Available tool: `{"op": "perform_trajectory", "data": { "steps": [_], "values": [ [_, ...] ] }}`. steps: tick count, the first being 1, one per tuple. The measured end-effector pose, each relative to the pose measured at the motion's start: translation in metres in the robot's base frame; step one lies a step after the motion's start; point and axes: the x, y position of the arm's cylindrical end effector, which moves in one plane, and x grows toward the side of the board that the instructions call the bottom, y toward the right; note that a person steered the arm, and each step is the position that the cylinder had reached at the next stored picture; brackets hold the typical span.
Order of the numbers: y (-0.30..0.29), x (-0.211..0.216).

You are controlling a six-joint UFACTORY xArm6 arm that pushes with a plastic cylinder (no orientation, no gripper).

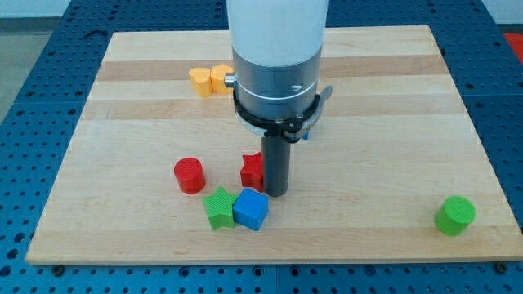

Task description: Push the red star into red circle

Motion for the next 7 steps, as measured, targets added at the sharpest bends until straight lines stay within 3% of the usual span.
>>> {"op": "perform_trajectory", "data": {
  "steps": [2,5,6,7],
  "values": [
    [0.033,-0.021],
    [-0.067,-0.018],
    [-0.04,-0.021],
    [0.027,-0.028]
  ]
}}
